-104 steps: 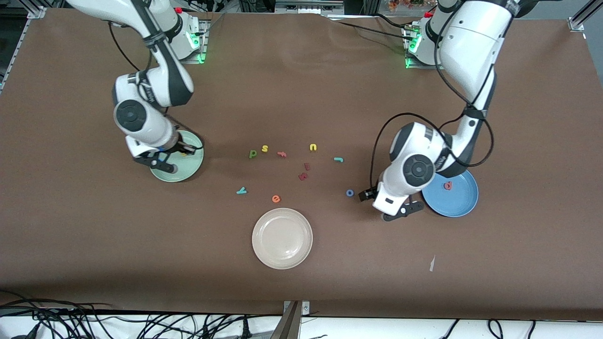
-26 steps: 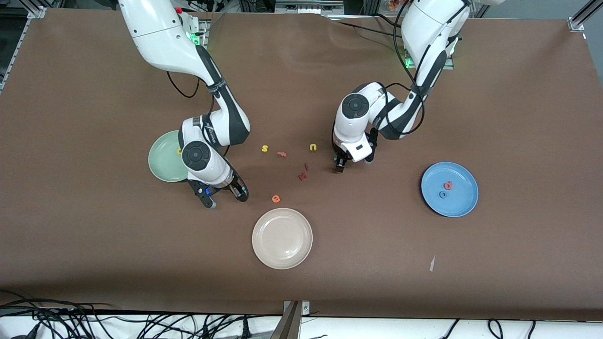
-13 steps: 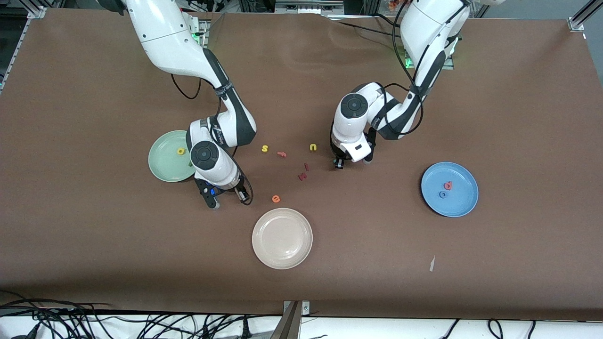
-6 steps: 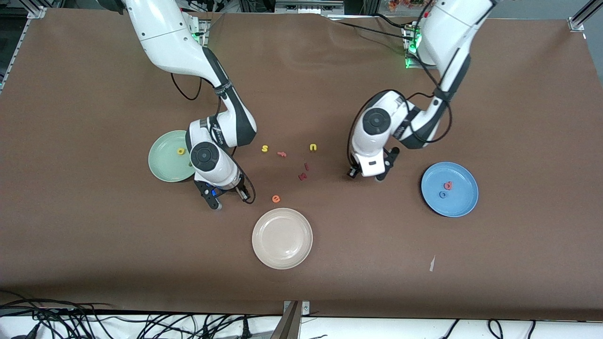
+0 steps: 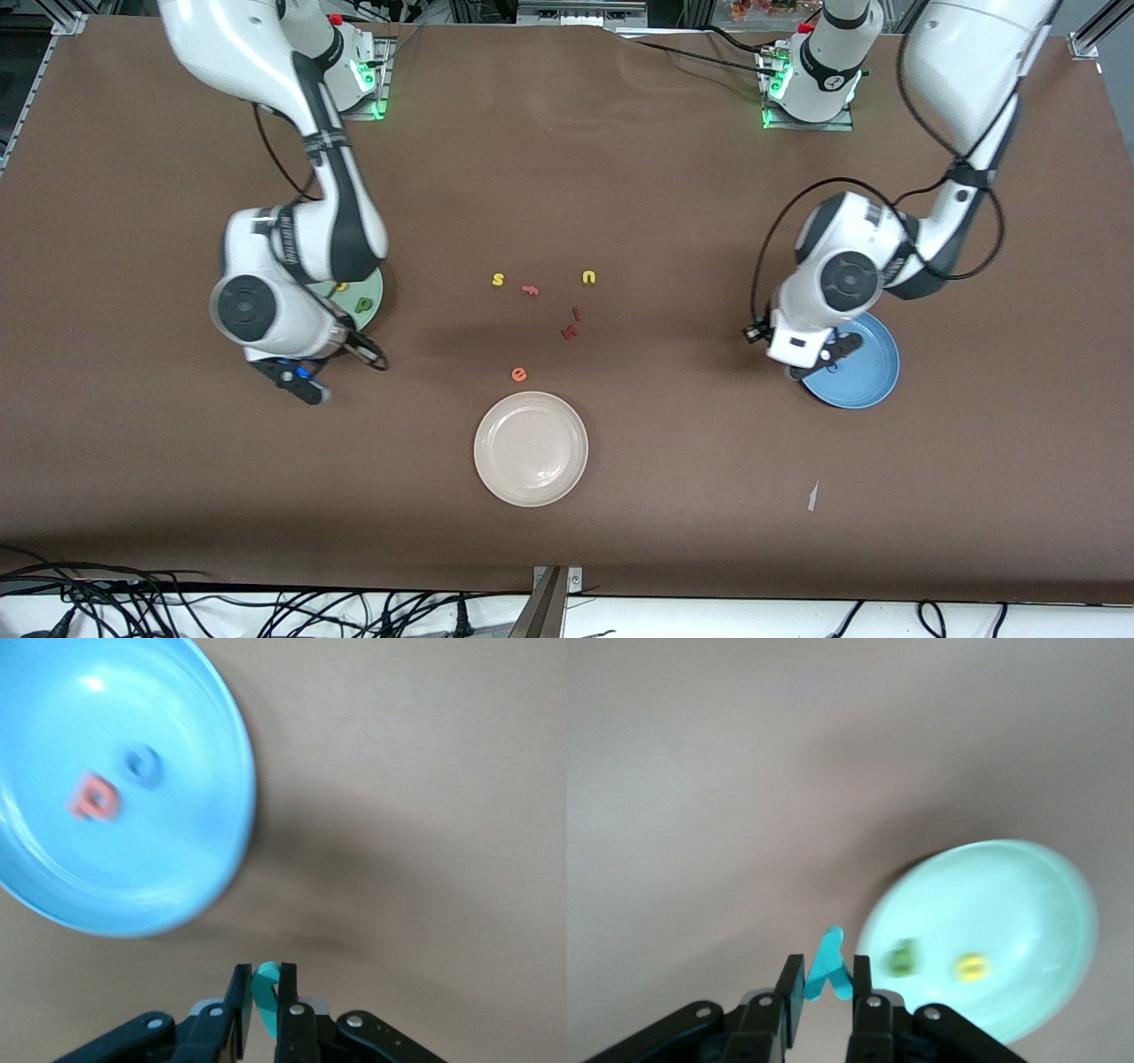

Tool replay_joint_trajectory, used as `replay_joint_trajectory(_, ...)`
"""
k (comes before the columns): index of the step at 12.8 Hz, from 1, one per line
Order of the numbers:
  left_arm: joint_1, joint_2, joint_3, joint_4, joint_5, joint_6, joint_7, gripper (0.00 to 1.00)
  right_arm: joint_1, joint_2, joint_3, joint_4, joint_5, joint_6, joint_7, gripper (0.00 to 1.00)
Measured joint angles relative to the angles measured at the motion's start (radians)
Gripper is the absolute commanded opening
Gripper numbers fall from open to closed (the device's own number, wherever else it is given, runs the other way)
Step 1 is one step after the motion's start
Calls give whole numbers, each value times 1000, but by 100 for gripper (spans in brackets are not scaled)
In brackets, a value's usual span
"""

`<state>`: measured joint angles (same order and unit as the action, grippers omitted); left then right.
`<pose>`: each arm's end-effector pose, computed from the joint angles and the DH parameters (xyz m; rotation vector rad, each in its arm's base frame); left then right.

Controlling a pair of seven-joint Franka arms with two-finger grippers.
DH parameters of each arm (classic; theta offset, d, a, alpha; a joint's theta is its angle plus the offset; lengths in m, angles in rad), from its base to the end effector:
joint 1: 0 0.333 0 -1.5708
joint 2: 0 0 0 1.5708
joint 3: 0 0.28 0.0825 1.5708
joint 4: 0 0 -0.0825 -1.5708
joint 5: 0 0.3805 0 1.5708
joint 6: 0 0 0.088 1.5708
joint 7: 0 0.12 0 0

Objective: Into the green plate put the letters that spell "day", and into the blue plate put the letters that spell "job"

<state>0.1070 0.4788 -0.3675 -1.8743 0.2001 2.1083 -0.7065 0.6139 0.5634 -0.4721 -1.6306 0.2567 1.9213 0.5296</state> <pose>0.5745 -0.1385 0.2129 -2.9961 -0.5230 0.2837 0.6204 0.1339 0.2627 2.9607 -0.6996 -0.2834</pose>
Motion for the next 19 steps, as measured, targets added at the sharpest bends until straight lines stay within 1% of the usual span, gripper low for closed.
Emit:
replay_joint_trajectory(2,79,-11,1,5,19,-20,284,0,-4,-42,-71,-94,0,-8,-176,10)
replay_joint_trajectory(3,125,-9,2,4,29,-14,413,0,-6,-66,-90,-166,0,27,-230,11)
replay_joint_trajectory(4,173,0,3,2,31,7,525,9,-8,-93,-97,-250,0,85,-260,11)
replay_joint_trajectory(5,208,16,3,-1,31,41,598,24,-8,-116,-97,-329,0,148,-275,12)
replay_joint_trajectory(6,228,43,3,-4,31,80,639,85,-6,-130,-95,-397,0,207,-280,18)
replay_joint_trajectory(7,232,71,2,-5,31,106,654,100,-3,-134,-93,-451,0,270,-281,38)
replay_joint_trajectory(8,229,90,-1,-3,31,120,655,100,1,-132,-90,-494,0,326,-282,99)
replay_joint_trajectory(10,219,93,-13,30,31,106,653,100,7,-129,-89,-525,0,364,-282,100)
replay_joint_trajectory(11,217,89,-20,77,31,51,652,100,10,-131,-88,-524,0,364,-282,100)
replay_joint_trajectory(12,217,82,-25,142,31,-40,652,100,14,-136,-88,-516,0,353,-282,100)
replay_joint_trajectory(13,217,75,-28,212,31,-147,652,100,17,-141,-88,-493,0,314,-282,100)
replay_joint_trajectory(14,217,65,-31,283,31,-259,652,100,18,-146,-89,-449,0,244,-282,100)
replay_joint_trajectory(16,222,47,-32,402,31,-442,652,100,18,-158,-92,-317,0,61,-282,100)
replay_joint_trajectory(18,242,29,-30,474,31,-549,653,100,18,-172,-99,-158,-1,-121,-282,100)
replay_joint_trajectory(19,259,18,-31,491,27,-574,653,100,18,-177,-101,-71,-6,-210,-283,100)
